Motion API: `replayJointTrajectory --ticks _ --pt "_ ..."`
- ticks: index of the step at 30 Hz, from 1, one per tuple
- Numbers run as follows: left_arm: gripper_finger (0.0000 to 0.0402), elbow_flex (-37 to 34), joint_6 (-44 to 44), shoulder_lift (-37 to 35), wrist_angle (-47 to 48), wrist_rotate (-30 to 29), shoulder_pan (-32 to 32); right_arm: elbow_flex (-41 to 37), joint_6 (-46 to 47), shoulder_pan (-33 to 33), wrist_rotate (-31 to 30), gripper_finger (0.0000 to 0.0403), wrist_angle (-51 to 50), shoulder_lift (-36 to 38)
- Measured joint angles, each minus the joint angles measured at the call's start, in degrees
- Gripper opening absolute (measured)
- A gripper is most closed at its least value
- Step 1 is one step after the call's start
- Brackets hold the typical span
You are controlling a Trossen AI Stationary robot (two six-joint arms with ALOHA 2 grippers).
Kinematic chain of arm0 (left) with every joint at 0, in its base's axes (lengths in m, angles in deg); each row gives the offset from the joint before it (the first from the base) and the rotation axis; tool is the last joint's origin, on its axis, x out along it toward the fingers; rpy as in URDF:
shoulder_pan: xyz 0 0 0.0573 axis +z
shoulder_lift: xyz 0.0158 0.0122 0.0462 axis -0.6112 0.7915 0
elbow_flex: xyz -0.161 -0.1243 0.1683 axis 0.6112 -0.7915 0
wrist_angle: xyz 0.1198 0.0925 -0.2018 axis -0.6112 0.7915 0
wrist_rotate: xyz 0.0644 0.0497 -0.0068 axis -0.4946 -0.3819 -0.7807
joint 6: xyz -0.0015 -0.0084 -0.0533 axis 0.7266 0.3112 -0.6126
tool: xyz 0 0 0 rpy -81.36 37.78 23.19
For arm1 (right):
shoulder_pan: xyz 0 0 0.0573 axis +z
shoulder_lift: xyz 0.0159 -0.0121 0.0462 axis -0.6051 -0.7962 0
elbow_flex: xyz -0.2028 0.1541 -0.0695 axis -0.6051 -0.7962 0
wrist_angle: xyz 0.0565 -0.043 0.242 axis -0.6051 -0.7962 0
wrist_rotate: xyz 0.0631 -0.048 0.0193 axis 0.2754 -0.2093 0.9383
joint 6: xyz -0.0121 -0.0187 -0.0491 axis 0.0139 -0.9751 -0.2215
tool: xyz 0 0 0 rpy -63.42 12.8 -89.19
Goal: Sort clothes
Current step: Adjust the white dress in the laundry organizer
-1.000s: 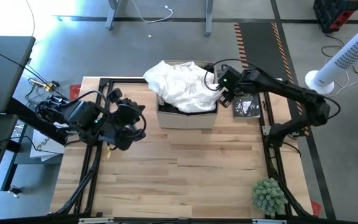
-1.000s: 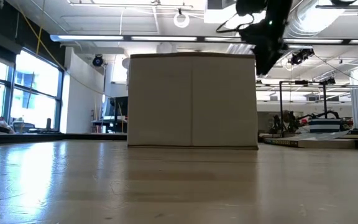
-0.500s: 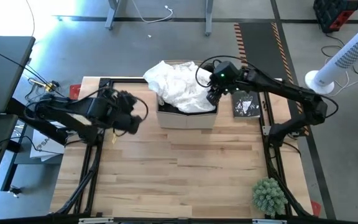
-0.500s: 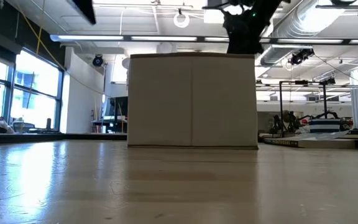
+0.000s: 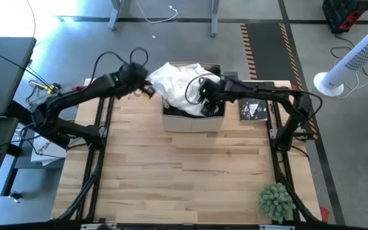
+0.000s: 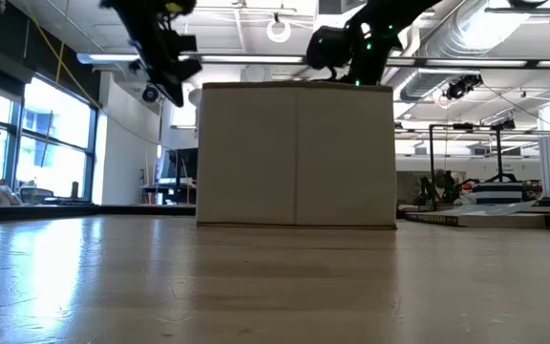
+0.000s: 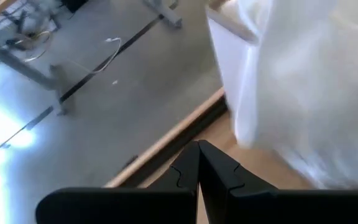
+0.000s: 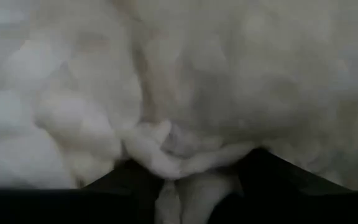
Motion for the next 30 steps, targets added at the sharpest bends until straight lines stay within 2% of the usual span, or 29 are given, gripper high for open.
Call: replayJointTrajectory --ticks 1,6,10,15,20,24,27,30 --pt "0.0001 -0.02 1.95 1.16 -2.66 2.62 1.56 -0.15 -0.66 0.58 -1.97 0.0192 0.31 -0.18" --pt "0.0 0.0 5.26 6.34 -18.23 22.42 3.35 -0.37 -0.62 1.91 -2.23 0.0192 2.55 0.73" --pt "0.0 0.0 5.28 10.96 -26.05 30.71 1.88 -0.37 -0.6 1.92 -1.61 0.0192 4.67 0.92" --pt "0.0 0.04 5.06 18.17 -29.89 35.15 0.28 1.07 -2.43 1.92 -2.41 0.0192 7.03 1.22" --pt "0.0 0.42 5.44 23.31 -30.22 34.27 -0.04 7.7 -2.16 1.92 -3.03 0.0192 7.71 2.98" --pt "0.0 0.35 7.44 22.75 -29.83 33.98 -0.47 11.26 -3.36 1.91 -2.62 0.0192 17.5 3.46" --pt "0.0 1.02 7.16 20.15 -27.5 34.26 -1.11 11.5 -2.8 0.69 3.56 0.0192 28.83 2.7" --pt "0.0 2.91 7.2 16.11 -25.48 35.11 -2.17 11.57 0.24 -1.26 9.98 0.0192 34.11 -0.52"
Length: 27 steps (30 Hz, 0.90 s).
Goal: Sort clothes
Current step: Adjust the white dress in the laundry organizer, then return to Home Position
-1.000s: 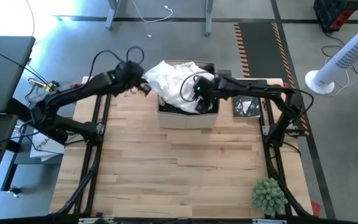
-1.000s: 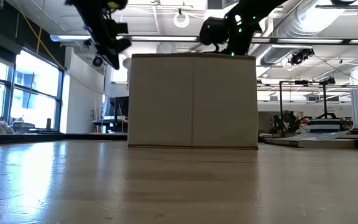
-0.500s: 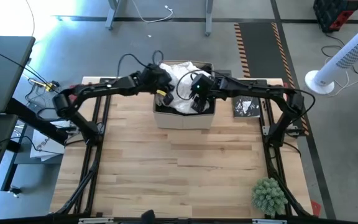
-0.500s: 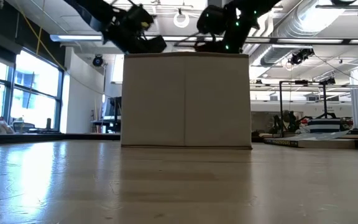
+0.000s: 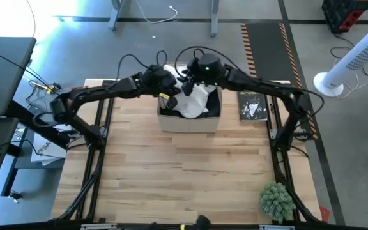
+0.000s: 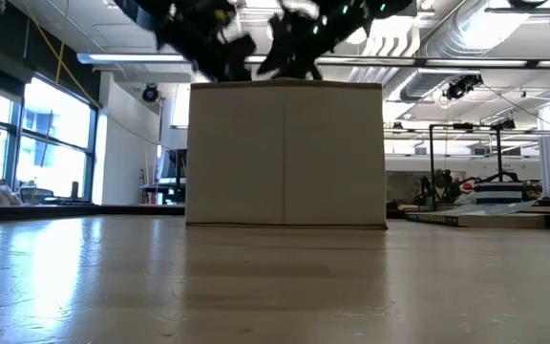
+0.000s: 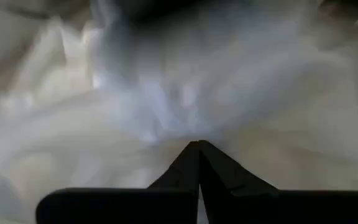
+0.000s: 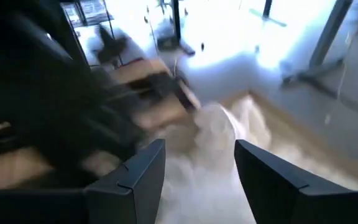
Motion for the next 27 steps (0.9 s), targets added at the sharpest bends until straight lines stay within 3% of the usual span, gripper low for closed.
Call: replayJointTrajectory --ticks 9,14,19,23,27 --pt "0.0006 0.89 -0.08 -12.63 7.74 -1.02 -1.2 0.5 3.22 -4.42 0.81 0.0192 -7.77 -16.37" --pt "0.0007 0.78 -2.36 -19.89 10.63 -4.01 -1.28 0.7 3.72 -5.38 3.38 0.0192 -7.93 -18.76" --pt "0.0007 0.85 -3.06 -27.89 13.98 -6.4 -1.29 1.26 1.29 -4.32 2.24 0.0192 -10.68 -11.39" --pt "0.0007 0.85 -5.34 -35.07 18.63 -6.62 -1.45 0.97 -2.84 -2.83 -0.33 0.0192 -11.13 0.5" --pt "0.0005 -0.09 -7.54 -42.78 23.3 -8.43 -5.13 -4.18 -7.55 0.38 -2.95 0.0192 -14.19 13.24"
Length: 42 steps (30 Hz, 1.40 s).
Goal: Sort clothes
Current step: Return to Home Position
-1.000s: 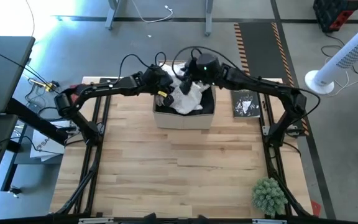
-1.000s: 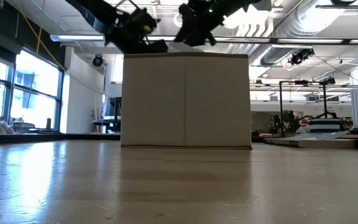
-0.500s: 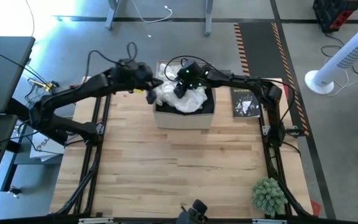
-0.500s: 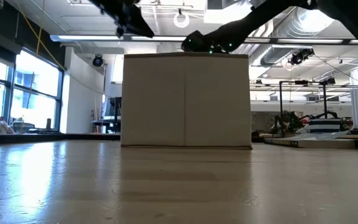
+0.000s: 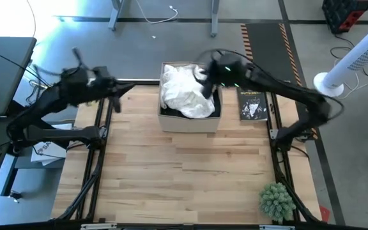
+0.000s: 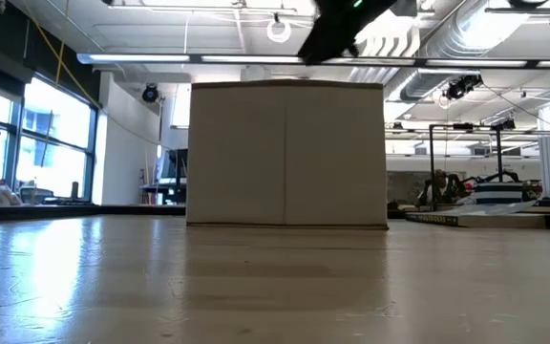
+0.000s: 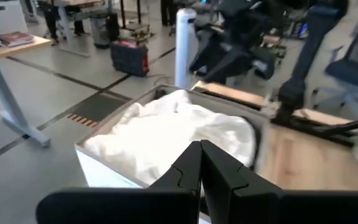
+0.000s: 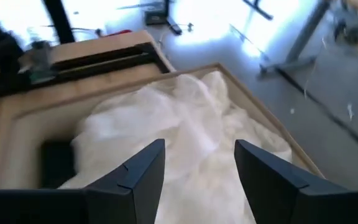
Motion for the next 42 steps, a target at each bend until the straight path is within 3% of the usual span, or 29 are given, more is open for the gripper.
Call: replayJointTrajectory --ticks 5,11,15,19,26,33,40,42 --pt "0.0001 -5.25 -5.57 -10.26 2.74 -6.21 -7.09 -12.74 -2.65 5.8 -0.01 0.0192 1.83 19.04" --pt "0.0001 -17.31 -12.9 -20.8 2.78 -10.26 -12.4 -34.88 3.9 11.79 3.38 0.0192 5.09 41.1" --pt "0.0001 -27.51 -14.43 -25.05 -4.27 -10.92 -13.27 -49.13 8.01 13.42 5.76 0.0192 11.61 53.93" --pt "0.0001 -36.8 -13.72 -26.21 -16.22 -6.96 -13.28 -60.17 12.66 13.62 7.01 0.0192 19.36 62.9" --pt "0.0001 -46.01 -12.77 -26.85 -26.69 -5.11 -14.08 -74.89 19.78 13.82 9.0 0.0192 32.01 70.07" --pt "0.0001 -54.48 -8.47 -32.72 -33.62 -6.92 -19.34 -85.47 19.11 15.17 11.83 0.0192 42.67 71.89" --pt "0.0001 -60.91 -8.49 -45.5 -31.7 -11.62 -22.38 -85.57 16.6 15.65 10.27 0.0192 41.35 72.86" --pt "0.0001 -61.55 -7.87 -45.53 -32.81 -11.24 -22.72 -85.57 16.56 15.66 10.27 0.0192 41.49 72.97"
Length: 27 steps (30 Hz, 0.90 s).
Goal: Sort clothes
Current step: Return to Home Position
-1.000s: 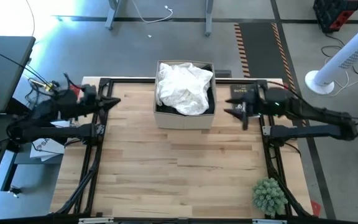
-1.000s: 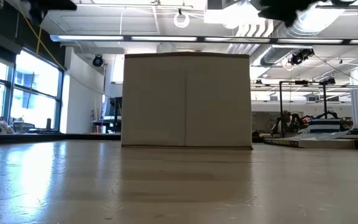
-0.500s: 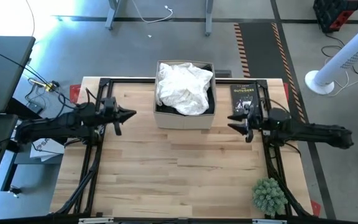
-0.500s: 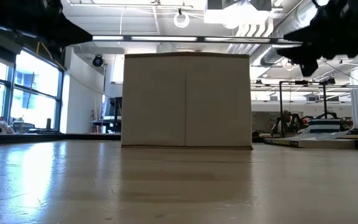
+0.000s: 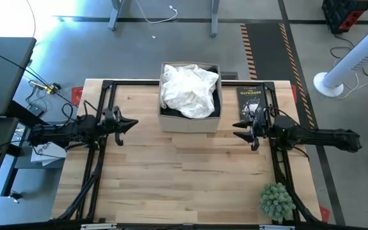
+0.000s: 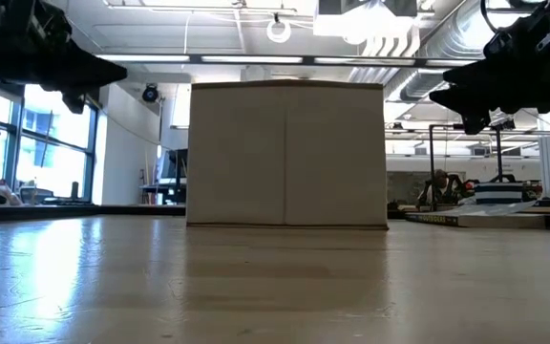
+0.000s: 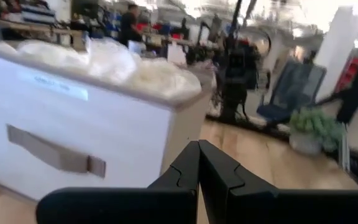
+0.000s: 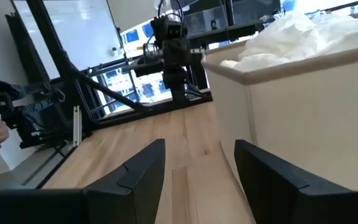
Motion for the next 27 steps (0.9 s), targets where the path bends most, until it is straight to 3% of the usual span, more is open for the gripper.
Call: replayJointTrajectory --ticks 4,9,13,27 --pt "0.0001 -1.12 1.32 -0.21 0.51 0.54 -0.82 0.0 -0.17 0.04 0.07 0.0192 0.1 0.36" --pt "0.0 -5.35 6.33 0.12 -6.18 3.92 -0.84 0.0 -1.75 0.04 0.26 0.0192 1.13 0.74" --pt "0.0001 -5.36 4.74 0.73 -6.06 4.59 -0.73 0.0 -1.78 0.04 0.07 0.0192 0.65 0.65" --pt "0.0007 -5.33 4.0 1.01 -5.84 4.59 -0.73 0.02 -0.92 0.04 -0.22 0.0192 -13.14 0.35"
